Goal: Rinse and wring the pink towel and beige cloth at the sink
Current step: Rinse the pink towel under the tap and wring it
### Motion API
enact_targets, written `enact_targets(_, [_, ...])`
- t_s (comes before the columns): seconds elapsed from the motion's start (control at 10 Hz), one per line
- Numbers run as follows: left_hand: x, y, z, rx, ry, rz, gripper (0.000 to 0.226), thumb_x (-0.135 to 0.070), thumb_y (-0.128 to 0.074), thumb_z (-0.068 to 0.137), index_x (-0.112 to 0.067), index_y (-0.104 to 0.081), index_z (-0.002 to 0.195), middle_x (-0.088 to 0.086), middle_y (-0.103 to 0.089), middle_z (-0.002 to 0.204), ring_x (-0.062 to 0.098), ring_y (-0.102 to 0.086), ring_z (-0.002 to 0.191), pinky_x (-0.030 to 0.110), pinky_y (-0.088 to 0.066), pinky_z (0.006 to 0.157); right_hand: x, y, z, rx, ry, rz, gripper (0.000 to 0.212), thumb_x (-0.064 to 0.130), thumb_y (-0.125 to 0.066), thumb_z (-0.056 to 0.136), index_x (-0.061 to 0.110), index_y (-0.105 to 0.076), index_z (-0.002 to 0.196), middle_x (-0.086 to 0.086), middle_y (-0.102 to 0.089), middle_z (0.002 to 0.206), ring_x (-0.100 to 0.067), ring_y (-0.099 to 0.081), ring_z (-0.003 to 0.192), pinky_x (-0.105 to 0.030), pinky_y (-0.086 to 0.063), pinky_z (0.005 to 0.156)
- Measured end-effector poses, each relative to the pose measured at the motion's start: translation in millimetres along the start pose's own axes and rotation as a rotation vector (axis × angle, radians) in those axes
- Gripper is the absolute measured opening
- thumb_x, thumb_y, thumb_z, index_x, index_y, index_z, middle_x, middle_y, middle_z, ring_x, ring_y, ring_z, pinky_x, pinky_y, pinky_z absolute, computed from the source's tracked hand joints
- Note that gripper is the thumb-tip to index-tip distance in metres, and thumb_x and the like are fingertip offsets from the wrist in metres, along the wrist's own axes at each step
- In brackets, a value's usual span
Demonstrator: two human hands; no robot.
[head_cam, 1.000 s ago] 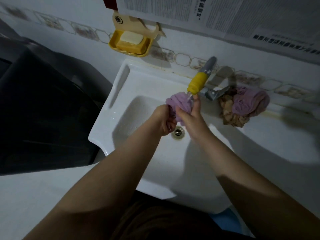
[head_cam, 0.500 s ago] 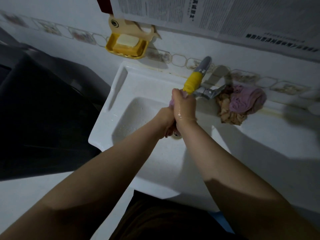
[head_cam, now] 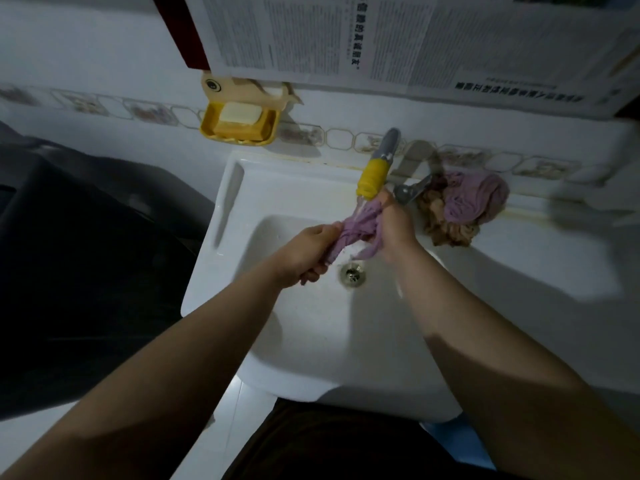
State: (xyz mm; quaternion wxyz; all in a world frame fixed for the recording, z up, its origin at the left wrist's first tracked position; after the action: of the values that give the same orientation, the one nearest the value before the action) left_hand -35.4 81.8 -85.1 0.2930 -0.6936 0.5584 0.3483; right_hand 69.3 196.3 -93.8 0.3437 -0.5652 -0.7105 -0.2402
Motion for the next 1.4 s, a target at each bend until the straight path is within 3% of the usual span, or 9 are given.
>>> enact_targets(0.1, [-5, 18, 0, 0.04, -0.052, 0.092, 0.037, -0.048, -0.037, 0.099, -0.019, -0.048, 0.08, 0.002, -0.04, 0.054, 0.01, -0.031, 0.038, 0.015, -0.025, 0.035, 1, 39, 10, -0.028, 0.101, -0.394, 0.026, 0.044, -0.056, 0.088, 0.018, -0.059, 0.086, -0.004, -0.05, 0.064, -0.011, -0.046, 0.034, -0.021, -0.039, 0.042])
enact_targets(0.2, [-15, 14, 4, 0.094, -0.116, 0.391, 0.035, -0.046, -0.049, 0.096, -0.011, -0.052, 0.091, 0.005, -0.05, 0.058, 0.014, -0.041, 0.04, 0.021, -0.035, 0.037, -2, 71, 18, -0.103, 0.058, -0.473, 0.052, 0.033, -0.063, 0.082, 0.014, -0.043, 0.126, -0.006, -0.047, 0.068, -0.014, -0.035, 0.034, -0.017, -0.026, 0.038])
enact_targets(0.5, [14, 8, 14, 0.211, 0.115, 0.837, 0.031, -0.035, -0.069, 0.085, -0.008, -0.06, 0.096, 0.002, -0.066, 0.076, 0.017, -0.057, 0.055, 0.025, -0.05, 0.05, 42, 44, 18, -0.033, 0.303, -0.811, 0.077, 0.032, -0.063, 0.082, 0.026, -0.019, 0.146, 0.004, -0.049, 0.104, -0.01, -0.047, 0.059, -0.018, -0.039, 0.039])
enact_targets(0.9, [17, -71, -1, 0.459, 0.346, -0.685, 0.07, -0.077, -0.026, 0.082, -0.022, -0.063, 0.108, 0.006, -0.056, 0.108, 0.022, -0.049, 0.105, 0.04, -0.037, 0.097, -13, -15, -79, 0.24, -0.03, -0.288, 0.035, 0.026, -0.051, 0.091, -0.001, -0.058, 0.113, -0.029, -0.055, 0.125, -0.046, -0.051, 0.115, -0.052, -0.045, 0.096])
enact_targets(1.0, [22, -57, -1, 0.39, 0.309, -0.632, 0.036, -0.046, -0.046, 0.093, -0.018, -0.06, 0.11, 0.007, -0.062, 0.107, 0.026, -0.056, 0.107, 0.047, -0.037, 0.104, -17, -10, -91, 0.199, -0.008, -0.167, 0.023, 0.013, -0.045, 0.096, 0.007, -0.06, 0.113, -0.021, -0.059, 0.124, -0.031, -0.062, 0.102, -0.036, -0.053, 0.083])
enact_targets(1.1, [19, -50, -10, 0.502, 0.308, -0.421, 0.008, -0.018, -0.063, 0.084, -0.011, -0.066, 0.086, 0.005, -0.066, 0.079, 0.02, -0.065, 0.078, 0.041, -0.051, 0.088, 15, 18, -93, 0.083, 0.485, -0.818, 0.064, 0.0, -0.049, 0.086, 0.024, -0.032, 0.143, -0.009, -0.025, 0.153, -0.027, -0.032, 0.135, -0.033, -0.034, 0.102])
enact_targets(1.2, [13, -56, -25, 0.697, 0.34, -0.19, 0.027, -0.009, -0.057, 0.082, -0.005, -0.055, 0.109, 0.015, -0.053, 0.096, 0.026, -0.056, 0.08, 0.041, -0.054, 0.079, 9, 5, -107, 0.178, 0.876, -1.571, 0.099, 0.027, -0.063, 0.083, 0.042, 0.014, 0.145, 0.003, 0.025, 0.155, -0.032, 0.01, 0.145, -0.048, -0.011, 0.116])
enact_targets(1.3, [15, -70, -38, 0.832, 0.432, 0.184, 0.018, -0.015, -0.06, 0.083, -0.005, -0.054, 0.097, 0.015, -0.049, 0.08, 0.023, -0.052, 0.062, 0.03, -0.052, 0.06, 22, -19, -128, 0.195, 1.22, -1.524, 0.09, 0.013, -0.07, 0.078, 0.023, -0.015, 0.148, -0.014, -0.014, 0.156, -0.045, -0.034, 0.133, -0.054, -0.047, 0.094])
enact_targets(1.4, [20, -65, -40, 0.807, 0.497, 0.471, 0.024, -0.02, -0.059, 0.088, -0.016, -0.044, 0.069, 0.003, -0.038, 0.06, 0.012, -0.034, 0.049, 0.023, -0.027, 0.047, 13, -28, -114, 0.299, 1.101, -1.657, 0.078, 0.012, -0.056, 0.087, 0.022, -0.012, 0.151, -0.015, -0.038, 0.145, -0.036, -0.05, 0.117, -0.042, -0.052, 0.077])
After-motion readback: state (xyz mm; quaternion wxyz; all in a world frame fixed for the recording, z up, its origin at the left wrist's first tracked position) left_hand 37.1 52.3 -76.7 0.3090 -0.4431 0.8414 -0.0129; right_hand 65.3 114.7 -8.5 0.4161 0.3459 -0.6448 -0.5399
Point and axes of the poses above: each hand's wrist, its own z-axis towards the middle knuckle, its own y-axis out of the back of the hand, x = y × z, the point moved 9 cm from there along z, towards the middle knuckle
